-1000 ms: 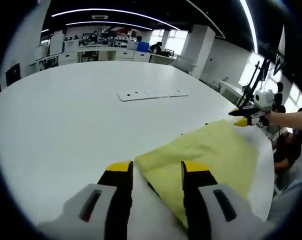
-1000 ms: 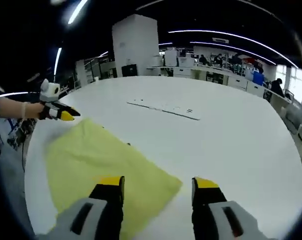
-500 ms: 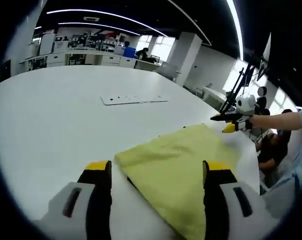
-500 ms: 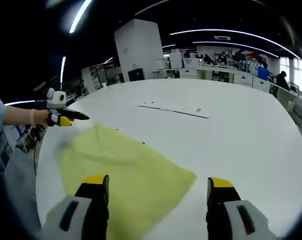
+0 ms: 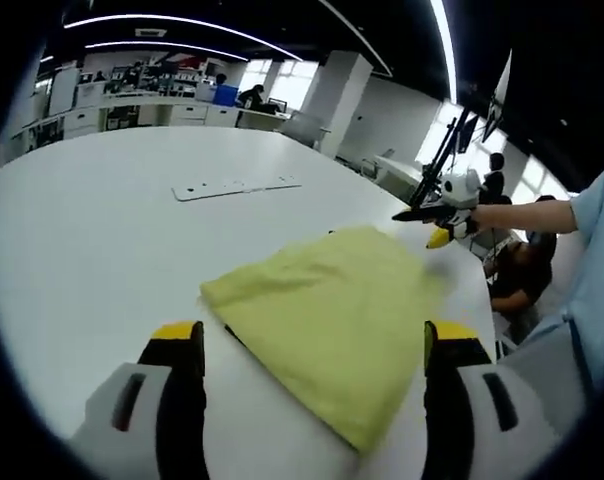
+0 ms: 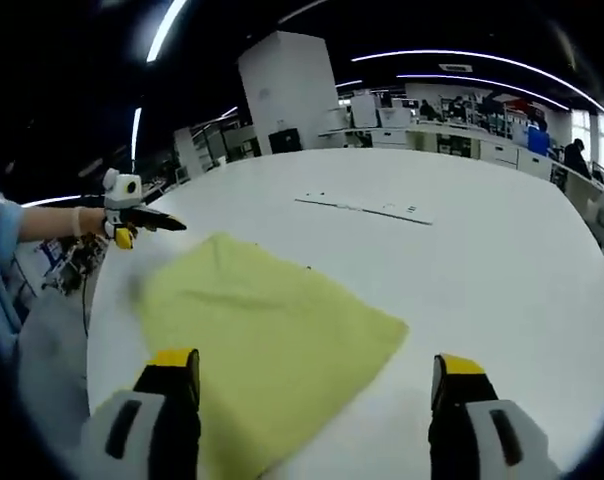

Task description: Fold the garment on the visible template until the final outline fits inside the template.

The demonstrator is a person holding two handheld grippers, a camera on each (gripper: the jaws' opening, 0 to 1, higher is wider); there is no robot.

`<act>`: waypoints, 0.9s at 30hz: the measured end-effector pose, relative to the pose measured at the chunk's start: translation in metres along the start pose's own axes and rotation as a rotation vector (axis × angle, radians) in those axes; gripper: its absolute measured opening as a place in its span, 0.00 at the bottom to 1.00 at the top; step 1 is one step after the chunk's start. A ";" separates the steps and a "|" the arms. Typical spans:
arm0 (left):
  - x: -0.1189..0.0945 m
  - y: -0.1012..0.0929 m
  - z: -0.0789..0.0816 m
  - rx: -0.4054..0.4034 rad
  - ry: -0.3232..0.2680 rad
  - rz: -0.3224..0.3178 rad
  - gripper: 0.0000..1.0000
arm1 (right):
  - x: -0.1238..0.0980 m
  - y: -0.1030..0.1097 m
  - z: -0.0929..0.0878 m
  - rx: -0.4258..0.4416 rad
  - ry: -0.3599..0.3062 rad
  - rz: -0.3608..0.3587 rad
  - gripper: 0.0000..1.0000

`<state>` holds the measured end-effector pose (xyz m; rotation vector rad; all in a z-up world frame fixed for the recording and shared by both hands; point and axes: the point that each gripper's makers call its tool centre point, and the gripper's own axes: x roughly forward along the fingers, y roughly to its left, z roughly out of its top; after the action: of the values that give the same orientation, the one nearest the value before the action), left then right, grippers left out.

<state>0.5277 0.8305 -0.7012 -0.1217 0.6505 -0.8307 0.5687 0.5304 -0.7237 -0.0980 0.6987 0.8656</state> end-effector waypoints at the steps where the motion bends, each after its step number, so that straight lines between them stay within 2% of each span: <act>1: -0.003 -0.002 -0.002 0.002 0.002 -0.003 0.85 | -0.004 0.003 -0.003 -0.012 0.010 0.005 0.96; 7: -0.018 -0.011 -0.016 -0.038 -0.021 -0.018 0.72 | -0.023 0.010 -0.018 -0.021 0.010 0.003 0.93; 12: -0.029 -0.017 -0.037 -0.065 -0.005 -0.032 0.64 | -0.038 0.018 -0.035 0.007 0.006 0.002 0.91; 18: -0.046 -0.020 -0.055 -0.071 0.028 -0.036 0.61 | -0.048 0.025 -0.056 0.021 0.025 0.006 0.89; 23: -0.054 -0.026 -0.063 -0.079 0.025 -0.036 0.60 | -0.053 0.028 -0.065 0.019 0.031 0.000 0.84; 27: -0.055 -0.030 -0.074 -0.073 0.049 -0.040 0.57 | -0.054 0.031 -0.071 0.024 0.040 0.005 0.78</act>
<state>0.4380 0.8607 -0.7228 -0.1810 0.7271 -0.8508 0.4847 0.4901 -0.7400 -0.0926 0.7469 0.8615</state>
